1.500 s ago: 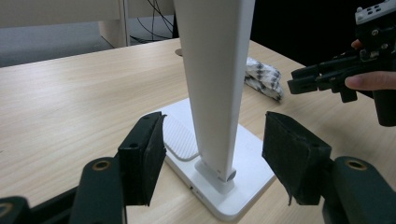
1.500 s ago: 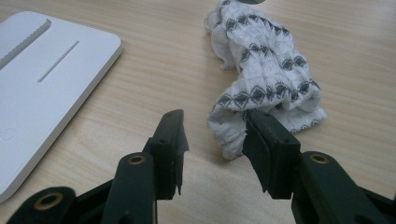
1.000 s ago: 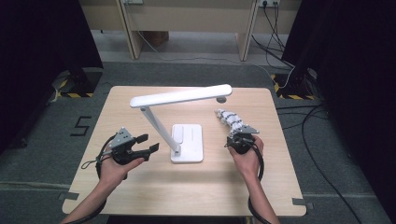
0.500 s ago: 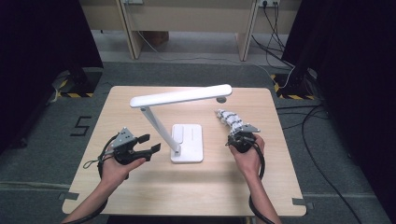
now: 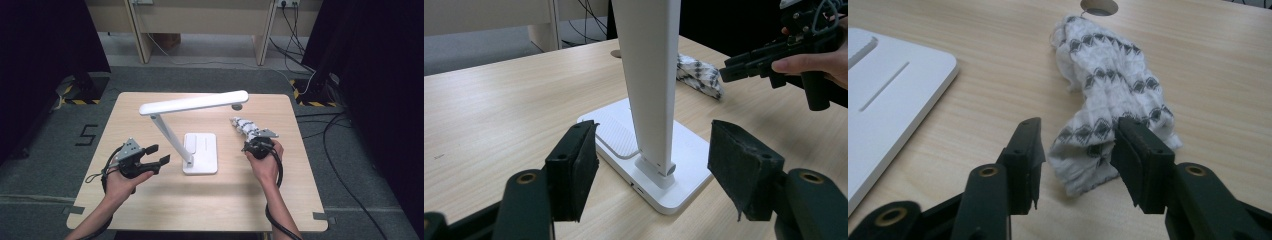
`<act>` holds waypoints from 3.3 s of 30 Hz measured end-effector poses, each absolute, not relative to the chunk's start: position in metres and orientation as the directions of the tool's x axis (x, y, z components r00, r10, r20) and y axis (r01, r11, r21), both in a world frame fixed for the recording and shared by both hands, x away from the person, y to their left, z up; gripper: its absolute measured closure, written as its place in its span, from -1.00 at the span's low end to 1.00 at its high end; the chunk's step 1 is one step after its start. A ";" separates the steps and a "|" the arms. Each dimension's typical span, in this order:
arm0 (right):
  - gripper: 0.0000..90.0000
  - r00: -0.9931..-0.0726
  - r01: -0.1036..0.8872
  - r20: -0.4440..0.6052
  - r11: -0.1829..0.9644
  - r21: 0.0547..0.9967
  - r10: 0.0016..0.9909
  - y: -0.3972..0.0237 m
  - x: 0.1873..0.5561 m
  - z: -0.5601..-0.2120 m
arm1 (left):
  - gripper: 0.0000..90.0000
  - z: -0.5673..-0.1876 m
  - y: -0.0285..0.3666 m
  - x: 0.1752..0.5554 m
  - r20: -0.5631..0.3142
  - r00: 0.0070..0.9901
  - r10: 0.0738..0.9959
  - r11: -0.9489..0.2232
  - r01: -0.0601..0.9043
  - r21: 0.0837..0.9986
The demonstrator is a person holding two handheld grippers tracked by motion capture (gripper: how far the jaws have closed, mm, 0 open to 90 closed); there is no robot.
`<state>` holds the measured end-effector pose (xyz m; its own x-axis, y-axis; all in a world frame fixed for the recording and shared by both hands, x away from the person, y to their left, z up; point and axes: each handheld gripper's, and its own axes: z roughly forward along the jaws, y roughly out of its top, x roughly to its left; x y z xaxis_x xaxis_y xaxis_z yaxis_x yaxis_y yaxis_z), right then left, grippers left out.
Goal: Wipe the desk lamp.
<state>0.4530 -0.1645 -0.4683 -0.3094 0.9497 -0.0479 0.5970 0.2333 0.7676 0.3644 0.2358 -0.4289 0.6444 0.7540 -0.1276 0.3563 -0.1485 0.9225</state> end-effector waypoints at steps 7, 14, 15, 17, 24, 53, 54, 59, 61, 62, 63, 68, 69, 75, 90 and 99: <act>-0.08 -0.297 0.600 -0.066 0.240 0.763 0.952 -0.169 0.481 -0.468 | -0.22 -0.430 0.235 0.364 -0.127 0.645 0.754 -0.149 0.356 0.923; -0.21 -0.311 0.620 -0.086 0.270 0.736 0.947 -0.171 0.506 -0.474 | -0.22 -0.430 0.236 0.359 -0.130 0.641 0.757 -0.144 0.356 0.923; -0.21 -0.311 0.624 -0.082 0.269 0.734 0.947 -0.171 0.509 -0.475 | -0.22 -0.430 0.236 0.359 -0.128 0.642 0.756 -0.148 0.357 0.922; -0.24 -0.330 0.626 -0.083 0.284 0.727 0.940 -0.172 0.513 -0.478 | -0.22 -0.430 0.237 0.358 -0.128 0.641 0.757 -0.146 0.357 0.923; -0.04 -0.357 0.664 -0.083 0.316 0.678 0.930 -0.169 0.523 -0.494 | -0.22 -0.432 0.236 0.355 -0.127 0.644 0.754 -0.151 0.359 0.921; 0.76 -0.415 0.539 -0.105 0.337 0.772 0.904 -0.152 0.477 -0.453 | -0.22 -0.437 0.227 0.352 -0.133 0.671 0.730 -0.162 0.358 0.920; 0.76 -0.413 0.540 -0.101 0.333 0.773 0.905 -0.151 0.475 -0.452 | -0.21 -0.437 0.227 0.352 -0.133 0.670 0.730 -0.161 0.358 0.920; 0.76 -0.427 0.521 -0.097 0.332 0.787 0.899 -0.147 0.468 -0.445 | -0.21 -0.436 0.226 0.352 -0.135 0.671 0.729 -0.161 0.360 0.919; 0.76 -0.429 0.517 -0.092 0.328 0.790 0.899 -0.145 0.466 -0.444 | -0.21 -0.436 0.225 0.351 -0.133 0.674 0.727 -0.163 0.358 0.919; 0.76 -0.432 0.515 -0.095 0.332 0.790 0.897 -0.145 0.464 -0.444 | -0.21 -0.435 0.225 0.350 -0.132 0.674 0.727 -0.164 0.357 0.920; 0.76 -0.433 0.513 -0.094 0.331 0.792 0.897 -0.145 0.464 -0.444 | -0.21 -0.435 0.225 0.350 -0.130 0.674 0.727 -0.165 0.355 0.920; 0.76 -0.442 0.501 -0.093 0.331 0.799 0.892 -0.142 0.454 -0.442 | -0.20 -0.433 0.223 0.346 -0.124 0.680 0.723 -0.172 0.351 0.920; 0.76 -0.441 0.501 -0.089 0.327 0.801 0.893 -0.142 0.452 -0.441 | -0.20 -0.432 0.223 0.346 -0.121 0.685 0.719 -0.177 0.348 0.921; 0.76 -0.456 0.488 -0.089 0.332 0.807 0.885 -0.139 0.436 -0.441 | -0.20 -0.430 0.220 0.343 -0.123 0.691 0.712 -0.174 0.344 0.922; 0.76 -0.544 0.440 -0.092 0.377 0.815 0.834 -0.115 0.394 -0.440 | -0.20 -0.430 0.205 0.341 -0.119 0.723 0.681 -0.196 0.337 0.921; 0.76 -0.583 0.407 -0.105 0.402 0.820 0.805 -0.100 0.377 -0.440 | -0.22 -0.436 0.186 0.347 -0.145 0.740 0.657 -0.206 0.361 0.910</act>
<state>0.3771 -0.0997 -0.4397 -0.5834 0.8054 -0.1048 0.4069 0.4016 0.8204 0.3466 0.1858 -0.4355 0.7402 0.6566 -0.1448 0.3605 -0.2058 0.9098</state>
